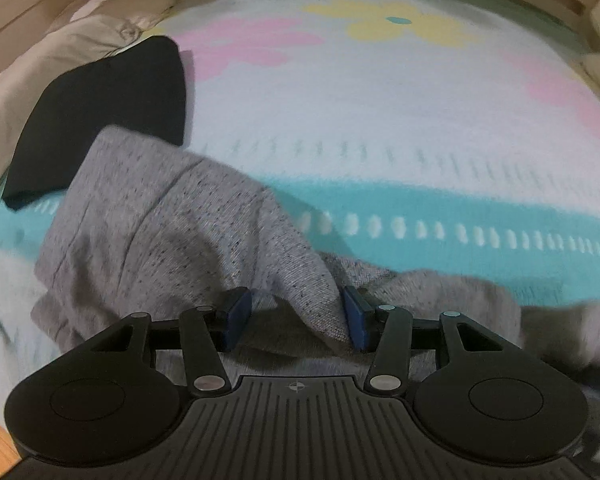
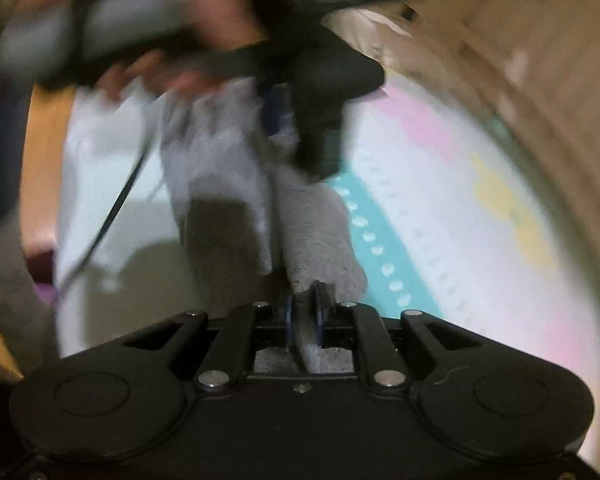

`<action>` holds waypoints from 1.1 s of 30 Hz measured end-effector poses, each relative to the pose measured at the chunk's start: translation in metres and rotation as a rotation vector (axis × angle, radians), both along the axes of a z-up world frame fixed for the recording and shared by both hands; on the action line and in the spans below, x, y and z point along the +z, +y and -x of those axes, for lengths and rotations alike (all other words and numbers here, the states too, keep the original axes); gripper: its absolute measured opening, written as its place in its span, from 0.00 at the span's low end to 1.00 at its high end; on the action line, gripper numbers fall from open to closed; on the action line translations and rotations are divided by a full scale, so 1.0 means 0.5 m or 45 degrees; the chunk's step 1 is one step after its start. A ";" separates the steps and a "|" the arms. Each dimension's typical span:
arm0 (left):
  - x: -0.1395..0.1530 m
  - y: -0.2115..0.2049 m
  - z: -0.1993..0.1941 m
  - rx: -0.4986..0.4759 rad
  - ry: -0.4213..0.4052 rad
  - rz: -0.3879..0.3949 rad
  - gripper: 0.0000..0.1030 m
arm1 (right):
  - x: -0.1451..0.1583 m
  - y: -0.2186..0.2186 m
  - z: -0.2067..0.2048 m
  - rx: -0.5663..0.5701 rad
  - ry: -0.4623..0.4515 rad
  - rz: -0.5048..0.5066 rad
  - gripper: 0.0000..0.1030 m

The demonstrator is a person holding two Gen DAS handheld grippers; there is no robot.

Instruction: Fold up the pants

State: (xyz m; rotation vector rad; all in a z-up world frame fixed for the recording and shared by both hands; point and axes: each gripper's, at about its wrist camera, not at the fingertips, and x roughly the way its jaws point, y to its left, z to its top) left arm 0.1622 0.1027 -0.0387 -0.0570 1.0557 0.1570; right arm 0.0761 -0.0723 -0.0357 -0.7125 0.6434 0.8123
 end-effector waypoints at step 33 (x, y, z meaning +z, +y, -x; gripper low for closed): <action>-0.009 -0.010 0.058 -0.110 -0.159 -0.072 0.47 | -0.028 -0.021 -0.263 -0.330 0.980 -0.530 0.36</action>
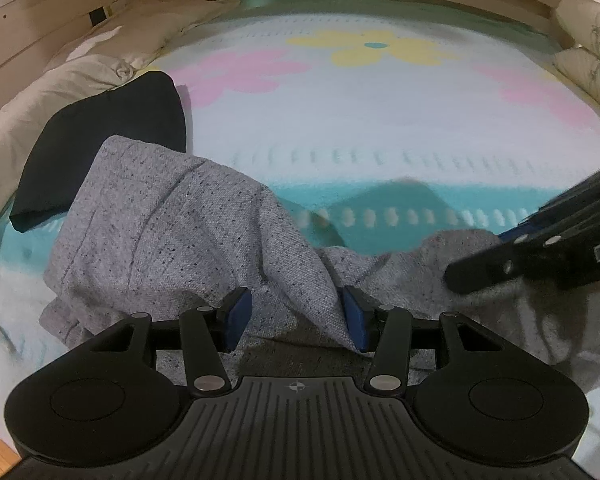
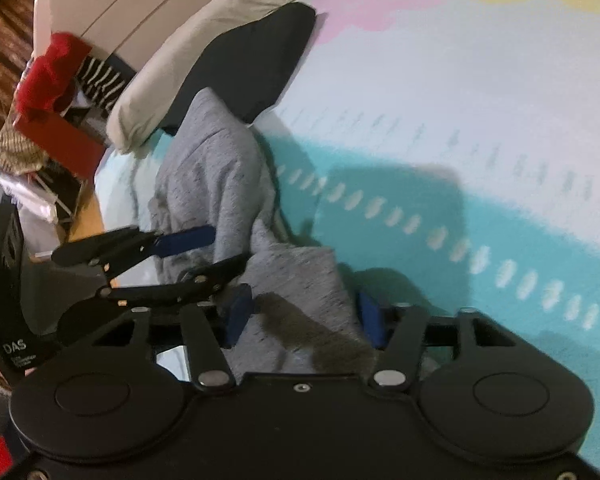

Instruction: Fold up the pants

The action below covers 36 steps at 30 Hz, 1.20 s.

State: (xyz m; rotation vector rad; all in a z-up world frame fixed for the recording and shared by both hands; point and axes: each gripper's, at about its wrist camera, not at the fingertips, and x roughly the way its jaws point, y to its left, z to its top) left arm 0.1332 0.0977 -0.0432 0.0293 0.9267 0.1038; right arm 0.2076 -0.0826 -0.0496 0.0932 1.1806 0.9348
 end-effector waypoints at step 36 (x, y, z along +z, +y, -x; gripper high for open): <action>-0.018 0.050 -0.008 0.102 0.180 0.009 0.50 | -0.043 0.113 -0.143 -0.201 -0.527 0.605 0.04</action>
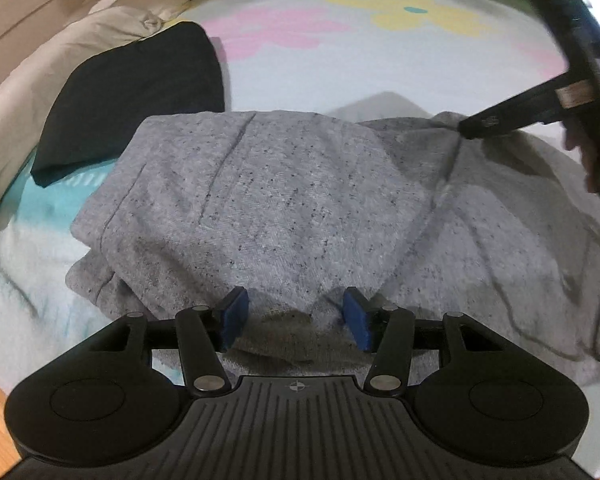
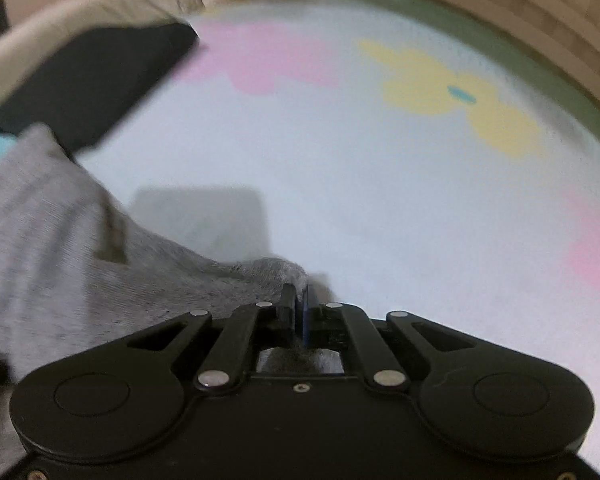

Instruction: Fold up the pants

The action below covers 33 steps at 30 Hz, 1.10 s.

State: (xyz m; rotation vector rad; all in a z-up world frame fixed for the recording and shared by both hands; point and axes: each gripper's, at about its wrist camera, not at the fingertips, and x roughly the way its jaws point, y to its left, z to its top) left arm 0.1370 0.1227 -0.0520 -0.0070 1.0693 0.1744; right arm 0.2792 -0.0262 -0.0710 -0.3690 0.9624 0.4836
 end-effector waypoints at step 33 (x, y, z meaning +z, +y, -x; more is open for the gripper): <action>0.041 0.301 0.029 0.739 -0.240 0.531 0.66 | 0.101 -0.025 0.408 0.349 -0.120 -0.230 0.49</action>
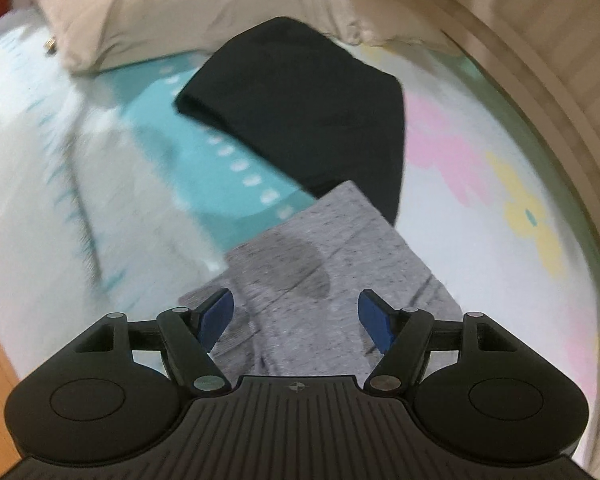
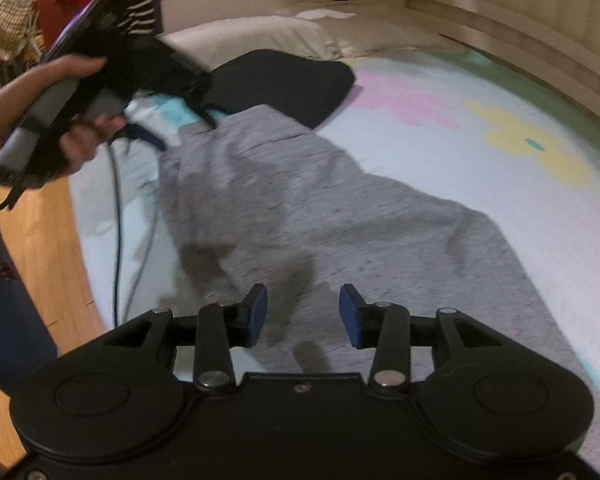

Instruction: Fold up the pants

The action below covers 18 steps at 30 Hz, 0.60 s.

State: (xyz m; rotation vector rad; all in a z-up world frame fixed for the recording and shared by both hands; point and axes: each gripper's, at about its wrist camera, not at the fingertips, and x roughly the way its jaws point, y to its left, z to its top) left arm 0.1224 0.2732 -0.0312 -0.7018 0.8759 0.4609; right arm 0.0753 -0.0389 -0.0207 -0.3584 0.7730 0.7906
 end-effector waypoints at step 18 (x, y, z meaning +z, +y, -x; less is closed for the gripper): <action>-0.022 -0.030 -0.046 -0.020 0.055 -0.192 0.14 | -0.042 0.050 0.035 0.088 -0.132 0.116 0.34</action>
